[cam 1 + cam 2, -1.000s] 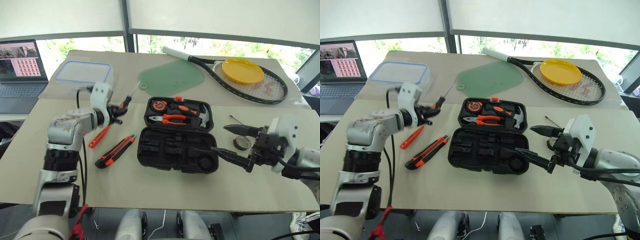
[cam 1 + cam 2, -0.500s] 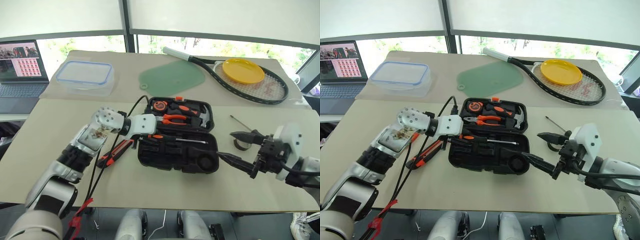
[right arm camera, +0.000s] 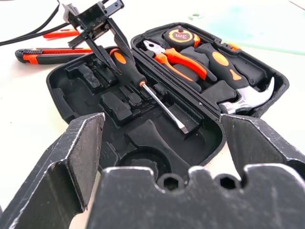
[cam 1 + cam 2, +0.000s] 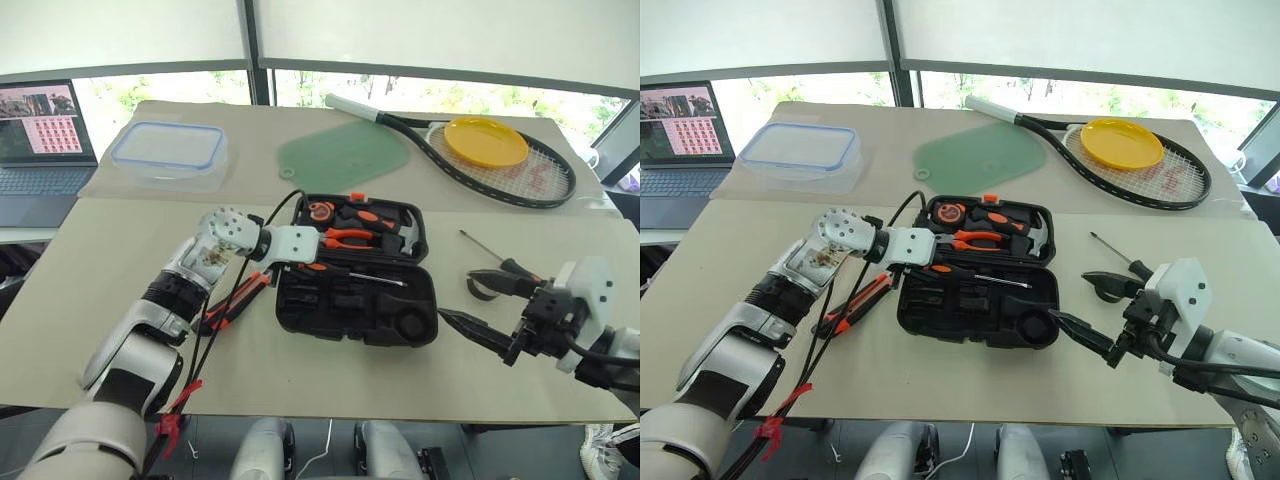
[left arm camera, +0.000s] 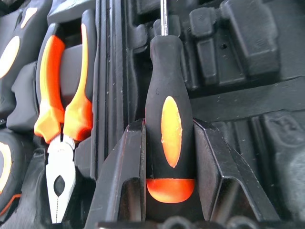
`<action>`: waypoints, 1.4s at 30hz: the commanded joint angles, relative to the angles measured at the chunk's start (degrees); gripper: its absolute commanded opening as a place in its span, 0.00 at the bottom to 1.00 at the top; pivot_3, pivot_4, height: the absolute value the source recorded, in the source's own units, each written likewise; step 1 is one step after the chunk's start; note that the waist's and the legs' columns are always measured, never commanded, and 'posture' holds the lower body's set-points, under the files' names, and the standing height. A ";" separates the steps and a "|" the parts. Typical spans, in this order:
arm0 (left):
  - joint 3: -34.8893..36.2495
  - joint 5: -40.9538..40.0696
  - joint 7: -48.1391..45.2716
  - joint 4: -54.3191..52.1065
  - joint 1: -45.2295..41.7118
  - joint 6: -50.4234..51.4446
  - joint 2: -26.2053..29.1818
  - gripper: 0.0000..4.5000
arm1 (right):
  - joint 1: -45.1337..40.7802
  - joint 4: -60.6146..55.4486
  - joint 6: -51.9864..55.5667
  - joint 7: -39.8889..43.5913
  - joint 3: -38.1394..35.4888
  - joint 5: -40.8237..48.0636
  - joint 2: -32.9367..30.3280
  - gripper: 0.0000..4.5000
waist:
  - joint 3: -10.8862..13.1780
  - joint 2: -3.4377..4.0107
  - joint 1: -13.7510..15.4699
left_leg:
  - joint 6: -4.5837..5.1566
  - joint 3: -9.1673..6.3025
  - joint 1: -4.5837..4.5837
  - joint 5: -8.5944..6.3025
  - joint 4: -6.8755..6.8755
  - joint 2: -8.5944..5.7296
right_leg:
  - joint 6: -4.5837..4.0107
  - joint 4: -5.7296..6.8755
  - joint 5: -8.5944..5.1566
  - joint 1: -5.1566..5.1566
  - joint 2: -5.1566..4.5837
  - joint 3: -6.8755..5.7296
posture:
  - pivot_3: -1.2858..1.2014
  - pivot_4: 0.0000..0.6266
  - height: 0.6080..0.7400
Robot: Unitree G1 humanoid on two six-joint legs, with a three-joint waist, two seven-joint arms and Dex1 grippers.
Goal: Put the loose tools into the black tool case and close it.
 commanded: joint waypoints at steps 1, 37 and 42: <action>1.91 0.13 0.32 0.52 -1.89 1.54 -1.01 0.19 | 0.14 -1.32 -1.23 -0.21 -2.21 0.38 0.10 1.00 | 0.00 0.00 0.07 | 0.00 0.00 0.00 0.00 0.00 0.00 | 0.00 0.00 0.00 0.00 0.00 0.00 | 0.52 0.24 0.99; 3.44 0.14 -3.37 0.03 -3.15 -0.10 -5.97 0.01 | 0.63 -1.62 -1.54 -0.16 -2.73 -0.06 -0.08 1.00 | 0.00 0.00 0.02 | 0.05 -0.07 -0.16 -0.02 0.20 -0.02 | 0.06 0.06 0.03 -0.05 0.00 -0.02 | 0.52 0.24 0.99; 2.59 2.77 -1.90 1.40 -3.58 -0.41 -6.40 0.01 | 1.19 -1.94 -1.54 -0.45 -2.99 -0.04 0.14 1.00 | 0.00 0.00 0.01 | 0.05 -0.08 -0.16 -0.02 0.20 -0.02 | 0.06 0.06 0.04 -0.04 0.00 -0.02 | 0.52 0.24 0.99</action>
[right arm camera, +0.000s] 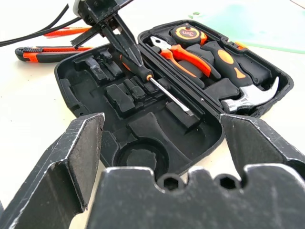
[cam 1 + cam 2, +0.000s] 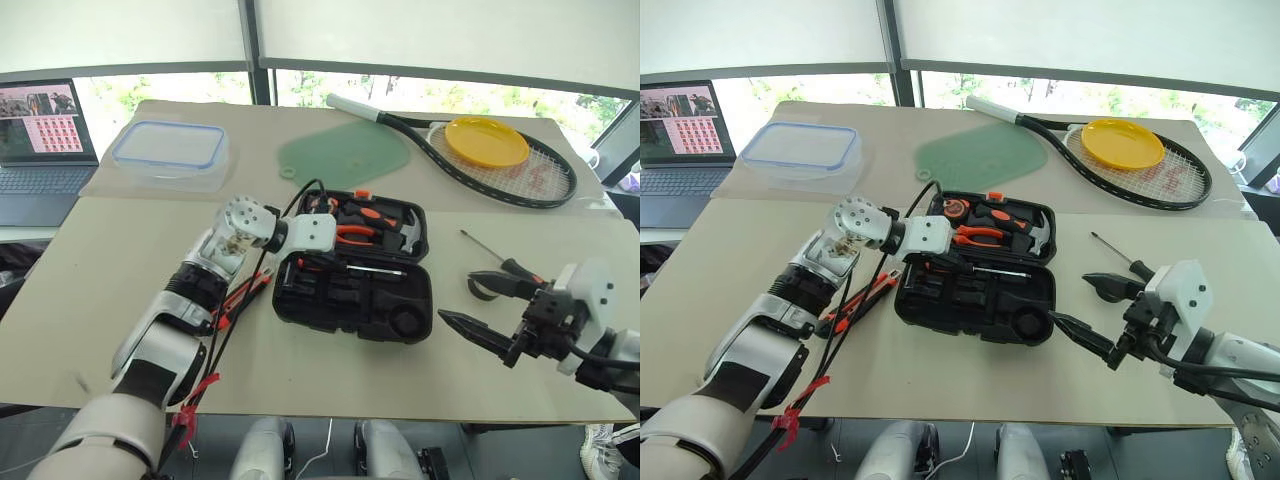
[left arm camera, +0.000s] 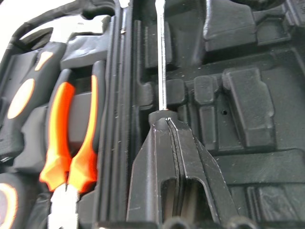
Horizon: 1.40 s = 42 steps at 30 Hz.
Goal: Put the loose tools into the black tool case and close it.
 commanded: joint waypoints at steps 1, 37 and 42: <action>-0.35 1.20 0.80 -0.16 -1.05 -0.99 -0.31 0.01 | 0.34 -1.90 -1.42 -0.43 -2.34 0.06 0.19 1.00 | 0.00 0.00 -0.03 | 0.00 0.00 0.00 0.00 0.00 0.00 | 0.00 0.00 0.00 0.00 0.00 0.00 | 0.52 0.24 0.99; -3.45 8.08 5.48 11.72 -2.72 -9.22 -3.78 0.01 | 1.21 -2.03 -1.97 -1.68 -0.82 -1.62 1.71 1.00 | -0.01 0.00 0.41 | 0.17 -0.03 -0.10 -0.10 0.36 0.00 | 0.11 0.02 0.06 0.06 -0.02 -0.02 | 0.52 0.24 0.99; -3.40 8.56 5.71 12.98 -1.72 -10.46 -3.66 0.01 | 2.72 -1.40 -2.27 -2.09 -1.56 -3.52 1.66 1.00 | -0.06 0.01 0.41 | 0.17 -0.03 -0.08 -0.10 0.36 0.02 | 0.10 0.02 0.06 0.08 -0.02 -0.02 | 0.52 0.24 0.99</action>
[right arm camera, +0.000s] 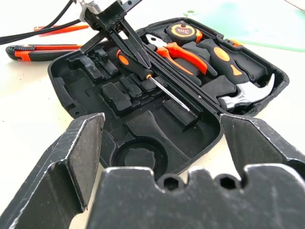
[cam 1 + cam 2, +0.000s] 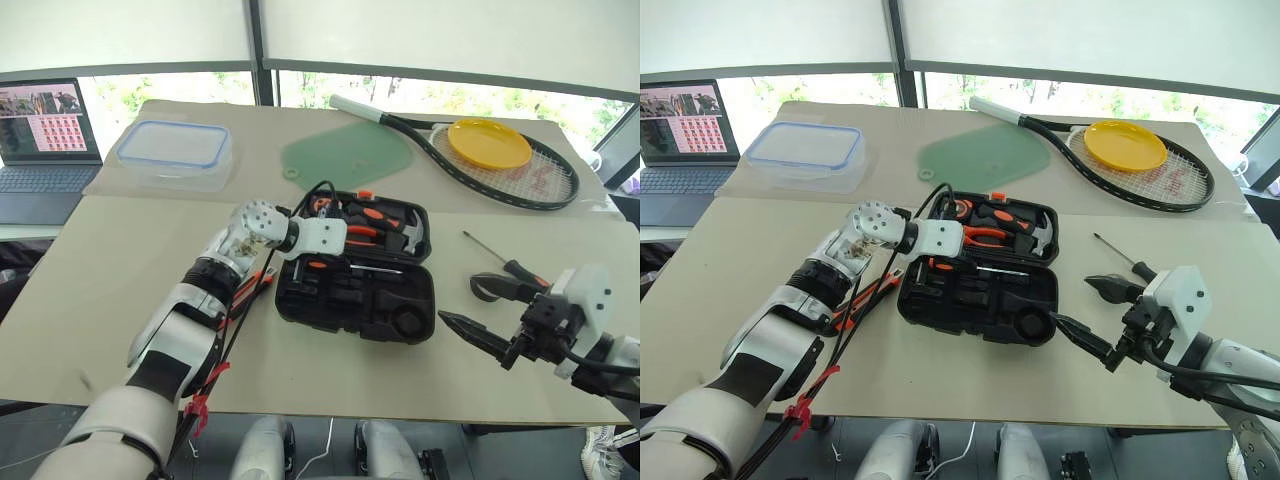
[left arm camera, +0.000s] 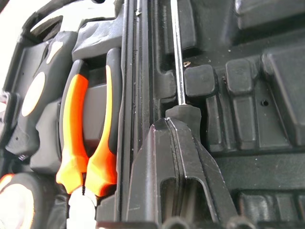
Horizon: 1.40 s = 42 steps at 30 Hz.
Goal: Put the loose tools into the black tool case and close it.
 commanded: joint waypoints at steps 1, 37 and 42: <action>-1.14 1.10 -0.81 1.49 1.98 0.38 -0.04 0.01 | 1.31 -0.24 -1.58 -0.44 -2.50 -1.70 0.13 1.00 | -0.01 0.00 0.01 | 0.00 0.00 0.00 0.00 0.00 0.00 | 0.00 0.00 0.00 0.00 -0.01 0.00 | 0.52 0.24 0.99; 22.26 -50.89 -4.06 -72.34 23.26 64.93 24.06 0.99 | -46.57 89.99 -26.50 14.66 22.36 -36.99 -11.75 1.00 | -0.07 0.34 -1.91 | -0.19 0.17 0.32 0.11 -0.11 -0.03 | 0.01 0.04 -0.03 0.09 0.03 0.23 | 0.52 0.24 0.99; 21.59 -50.53 -3.10 -71.50 23.09 63.64 24.36 1.00 | -49.32 94.05 -27.14 16.70 22.60 -36.55 -9.62 0.88 | -0.08 0.34 -2.00 | -0.27 0.18 0.33 0.16 -0.10 -0.01 | 0.01 0.04 -0.03 0.12 0.02 0.23 | 0.52 0.24 0.99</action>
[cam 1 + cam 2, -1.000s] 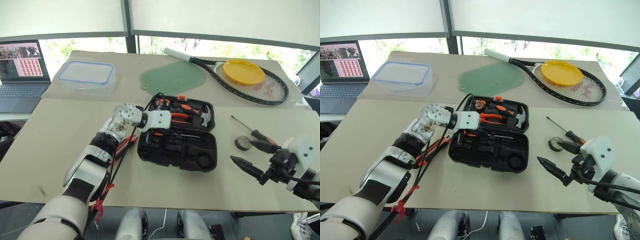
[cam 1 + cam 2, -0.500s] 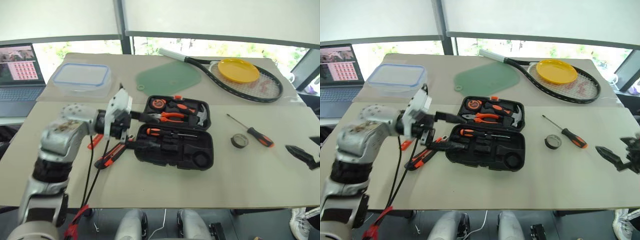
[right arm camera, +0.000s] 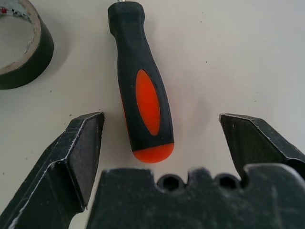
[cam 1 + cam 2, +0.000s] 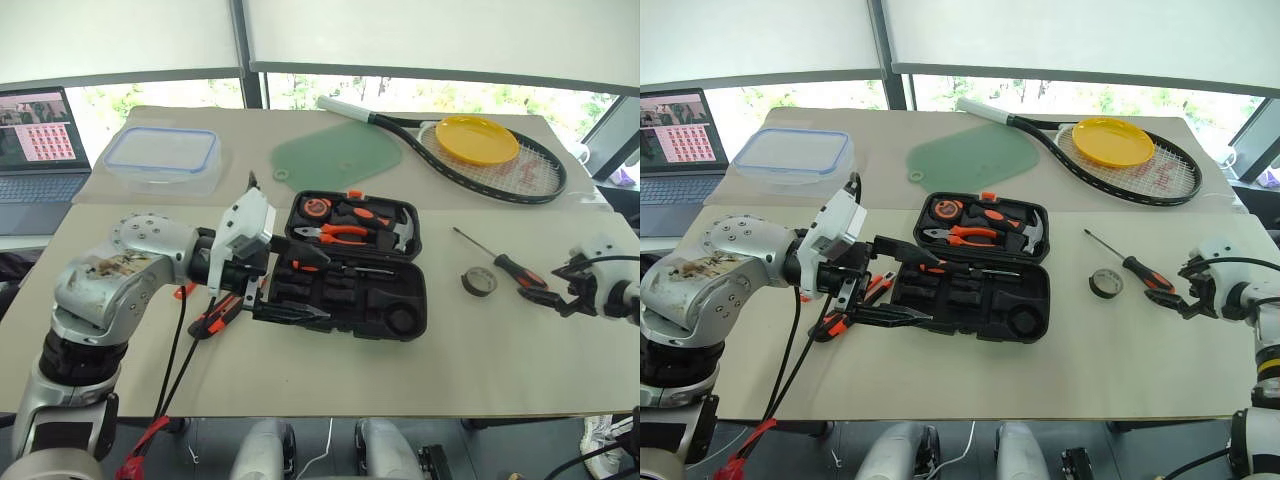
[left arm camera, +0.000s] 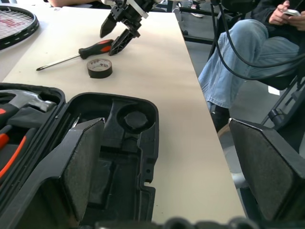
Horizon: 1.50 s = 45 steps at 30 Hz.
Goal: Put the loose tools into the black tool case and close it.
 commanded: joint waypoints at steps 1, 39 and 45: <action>0.09 -0.62 0.71 -0.74 -0.92 -1.25 0.43 1.00 | -1.41 1.37 -0.39 3.14 -0.74 1.28 1.09 0.84 | 0.00 0.00 -0.06 | -0.18 0.00 0.02 0.10 0.00 0.01 | 0.00 0.00 0.00 0.02 0.01 0.00 | 0.52 0.24 0.99; 3.78 0.52 -0.50 1.70 8.31 -5.54 13.55 1.00 | -7.41 -43.67 12.01 19.51 21.55 1.55 7.46 0.22 | 0.08 0.20 1.28 | -0.20 0.12 -0.03 0.12 -0.33 0.03 | -0.14 0.00 -0.06 -0.25 0.01 -0.09 | 0.52 0.24 0.99; 3.46 0.68 0.11 1.83 8.10 -6.12 13.37 1.00 | -5.87 -44.37 12.29 20.04 21.22 1.01 7.24 0.22 | 0.08 0.20 1.12 | -0.18 0.12 -0.03 0.10 -0.35 0.05 | -0.16 0.02 -0.07 -0.26 0.04 -0.09 | 0.52 0.24 0.99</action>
